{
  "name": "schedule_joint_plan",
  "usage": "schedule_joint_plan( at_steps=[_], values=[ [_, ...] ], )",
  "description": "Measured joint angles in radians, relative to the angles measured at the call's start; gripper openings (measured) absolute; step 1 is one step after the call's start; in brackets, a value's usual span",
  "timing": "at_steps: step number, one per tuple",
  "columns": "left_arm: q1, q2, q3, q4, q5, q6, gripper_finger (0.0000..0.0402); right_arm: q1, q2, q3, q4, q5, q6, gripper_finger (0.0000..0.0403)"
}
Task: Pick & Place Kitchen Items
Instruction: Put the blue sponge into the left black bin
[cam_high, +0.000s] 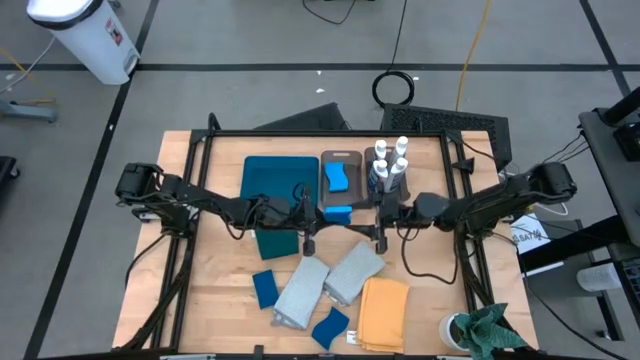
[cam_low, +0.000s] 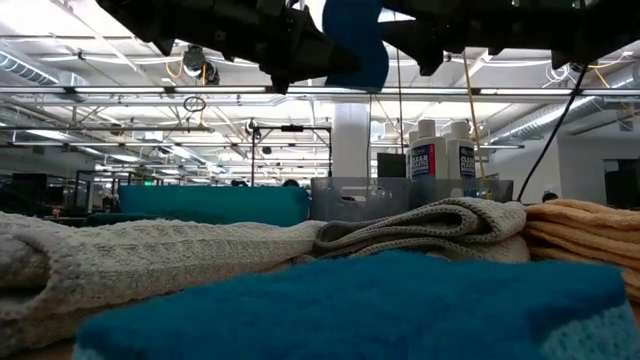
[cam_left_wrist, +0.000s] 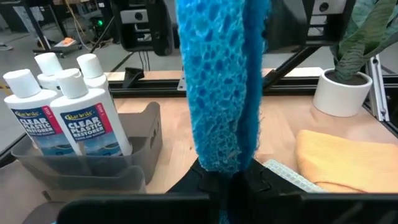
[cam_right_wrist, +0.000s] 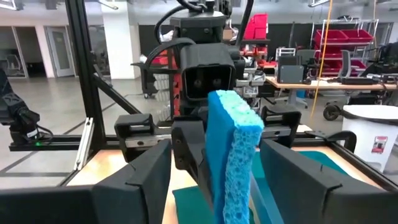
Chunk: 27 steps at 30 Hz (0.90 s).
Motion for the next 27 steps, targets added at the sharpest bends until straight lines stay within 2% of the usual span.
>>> schedule_joint_plan(
  at_steps=[4, 8, 12, 16, 20, 23, 25, 27],
  values=[
    [0.0, 0.0, 0.0, 0.0, 0.0, -0.001, 0.0025, -0.009, 0.025, 0.0, 0.054, 0.0, 0.0, 0.0213],
    [0.0, 0.0, 0.0, -0.005, 0.0, 0.001, 0.0011, -0.026, 0.027, 0.018, 0.05, -0.003, 0.003, 0.0202],
    [0.004, 0.0, 0.0, -0.006, 0.001, 0.0, 0.0014, -0.042, 0.027, 0.079, -0.083, -0.009, 0.008, 0.0184],
    [0.008, 0.0, 0.0, -0.006, 0.001, 0.001, 0.0027, -0.059, 0.028, 0.14, -0.227, -0.076, 0.025, 0.016],
    [0.016, 0.0, 0.0, -0.006, 0.013, 0.0, 0.0016, -0.06, 0.027, 0.151, -0.228, -0.081, -0.002, 0.0117],
    [0.018, 0.0, 0.0, -0.008, 0.018, -0.002, 0.0008, -0.06, 0.027, 0.151, -0.208, -0.08, -0.052, 0.0066],
    [0.017, 0.0, 0.0, -0.016, 0.018, -0.01, 0.0009, -0.066, 0.027, 0.151, -0.208, -0.082, -0.08, 0.0026],
    [0.018, 0.0, 0.0, -0.024, 0.018, -0.033, 0.0024, -0.075, 0.027, 0.151, -0.214, -0.083, -0.095, 0.0009]
  ],
)
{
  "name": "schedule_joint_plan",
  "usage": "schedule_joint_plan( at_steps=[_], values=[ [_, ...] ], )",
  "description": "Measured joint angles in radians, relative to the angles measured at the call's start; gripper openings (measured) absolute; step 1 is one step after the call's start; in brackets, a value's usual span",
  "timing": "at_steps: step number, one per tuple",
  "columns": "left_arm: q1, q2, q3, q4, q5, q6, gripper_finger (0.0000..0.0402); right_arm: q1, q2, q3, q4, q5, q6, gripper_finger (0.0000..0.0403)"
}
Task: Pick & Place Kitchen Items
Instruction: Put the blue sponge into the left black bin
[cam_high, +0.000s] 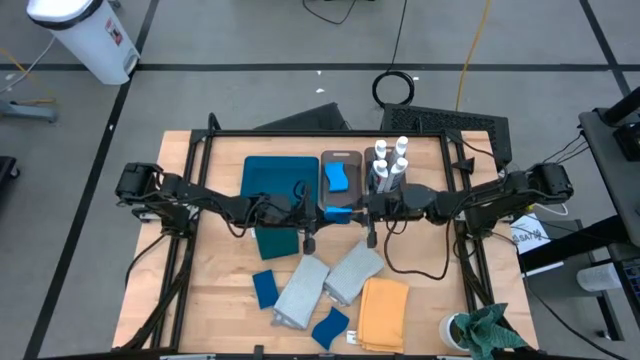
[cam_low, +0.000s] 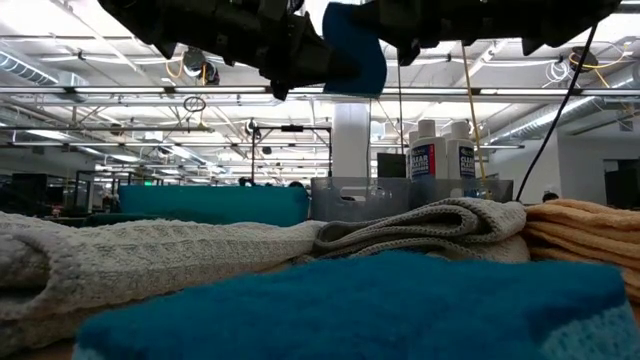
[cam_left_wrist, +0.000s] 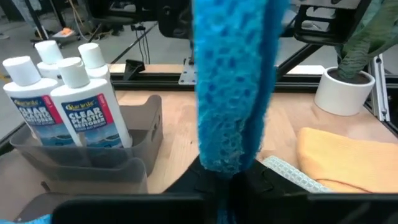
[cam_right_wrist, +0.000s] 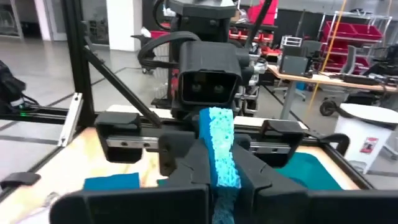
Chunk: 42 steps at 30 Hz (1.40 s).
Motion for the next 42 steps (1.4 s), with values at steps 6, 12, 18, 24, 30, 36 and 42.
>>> schedule_joint_plan(
  at_steps=[6, 12, 18, 24, 30, 36, 42],
  values=[
    [-0.002, -0.017, -0.001, -0.007, -0.034, -0.017, 0.012, -0.057, -0.019, 0.0, -0.005, 0.0, 0.0, 0.0003],
    [-0.001, -0.09, -0.001, -0.076, -0.062, -0.007, 0.021, -0.158, -0.021, 0.001, -0.011, -0.003, -0.004, 0.0002],
    [-0.003, -0.154, -0.001, -0.148, -0.056, -0.038, 0.0253, -0.272, -0.004, -0.002, -0.094, -0.058, -0.014, 0.0001],
    [-0.002, -0.154, -0.001, -0.15, -0.052, -0.038, 0.0261, -0.317, 0.065, -0.016, -0.101, -0.078, -0.063, 0.0001],
    [-0.004, -0.154, -0.001, -0.158, -0.053, -0.041, 0.0262, -0.312, 0.159, -0.018, -0.07, -0.078, -0.041, 0.0],
    [-0.004, -0.154, -0.001, -0.162, -0.053, -0.045, 0.0262, -0.302, 0.233, -0.019, -0.062, -0.078, 0.013, 0.0],
    [-0.004, -0.154, -0.001, -0.171, -0.053, -0.044, 0.0262, -0.302, 0.265, -0.019, -0.043, -0.076, -0.013, 0.0007]
  ],
)
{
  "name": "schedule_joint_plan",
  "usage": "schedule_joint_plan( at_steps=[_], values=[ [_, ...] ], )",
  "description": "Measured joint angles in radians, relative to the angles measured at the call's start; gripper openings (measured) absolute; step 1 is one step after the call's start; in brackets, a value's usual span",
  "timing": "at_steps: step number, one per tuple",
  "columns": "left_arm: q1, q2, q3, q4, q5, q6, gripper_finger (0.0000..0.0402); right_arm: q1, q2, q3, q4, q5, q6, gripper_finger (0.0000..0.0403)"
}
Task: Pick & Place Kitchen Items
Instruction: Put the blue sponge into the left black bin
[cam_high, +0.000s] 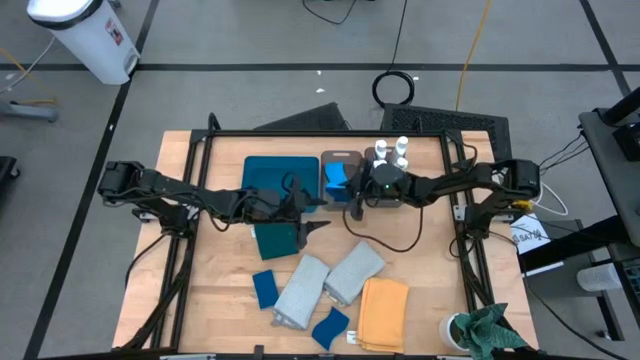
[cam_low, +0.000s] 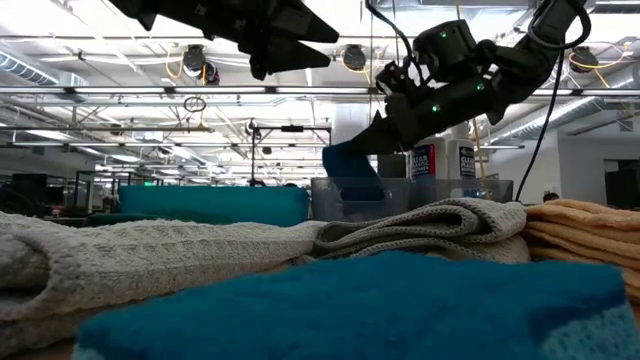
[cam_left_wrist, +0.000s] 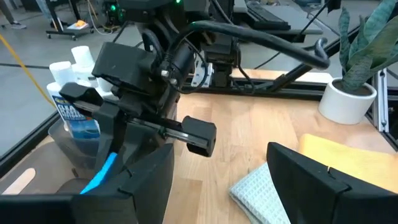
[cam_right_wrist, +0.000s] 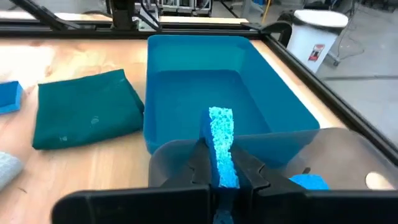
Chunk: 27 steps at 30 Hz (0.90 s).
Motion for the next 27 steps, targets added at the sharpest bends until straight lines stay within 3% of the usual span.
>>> schedule_joint_plan(
  at_steps=[4, 17, 27],
  values=[
    [0.0, 0.0, 0.0, -0.006, 0.0, -0.001, 0.0262, 0.0, 0.006, 0.0, -0.016, 0.014, -0.081, 0.003],
    [0.0, 0.0, 0.0, -0.013, 0.0, -0.012, 0.0262, 0.0, 0.005, 0.0, -0.038, 0.278, -0.283, 0.0147],
    [0.0, 0.0, 0.0, -0.014, 0.0, -0.014, 0.0262, 0.032, 0.005, 0.0, 0.034, 0.397, -0.374, 0.0194]
  ],
)
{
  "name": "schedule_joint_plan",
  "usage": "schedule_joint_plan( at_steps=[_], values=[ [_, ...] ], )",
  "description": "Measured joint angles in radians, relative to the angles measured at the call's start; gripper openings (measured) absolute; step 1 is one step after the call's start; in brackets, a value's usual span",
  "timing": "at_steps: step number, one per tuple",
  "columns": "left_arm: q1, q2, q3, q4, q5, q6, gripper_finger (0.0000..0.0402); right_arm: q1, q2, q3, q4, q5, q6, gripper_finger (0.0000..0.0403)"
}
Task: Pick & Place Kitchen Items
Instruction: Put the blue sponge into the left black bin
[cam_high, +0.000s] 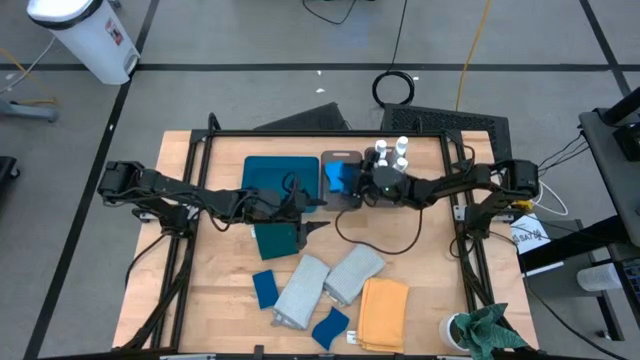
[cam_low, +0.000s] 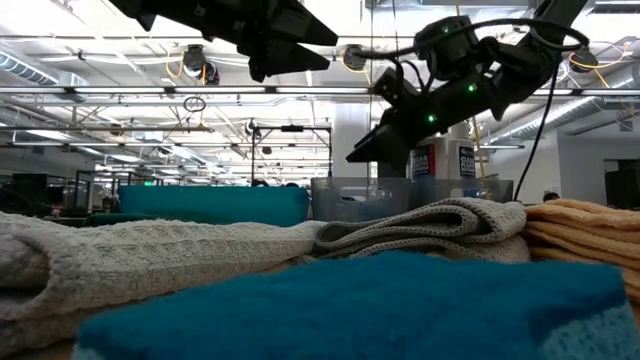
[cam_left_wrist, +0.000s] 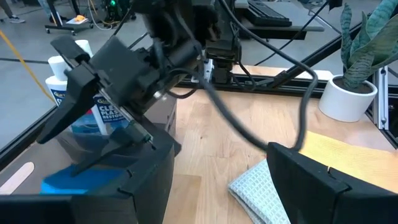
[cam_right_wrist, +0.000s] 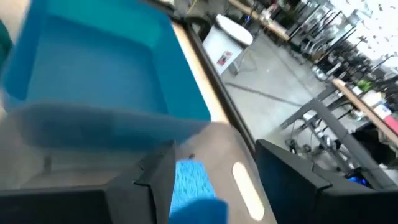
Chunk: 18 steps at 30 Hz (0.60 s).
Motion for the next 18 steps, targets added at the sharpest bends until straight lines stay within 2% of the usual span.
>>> schedule_joint_plan(
  at_steps=[6, 12, 18],
  values=[
    [0.0, 0.0, 0.0, 0.0, 0.0, -0.005, 0.0262, 0.064, -0.036, 0.002, 0.006, -0.001, 0.034, 0.0198],
    [0.0, 0.0, 0.0, -0.008, 0.0, -0.016, 0.0262, 0.148, -0.154, 0.003, -0.174, -0.002, 0.201, 0.0189],
    [0.0, 0.0, 0.0, -0.01, 0.0, -0.018, 0.0262, 0.239, -0.327, 0.0, -0.329, -0.002, 0.252, 0.0177]
  ],
)
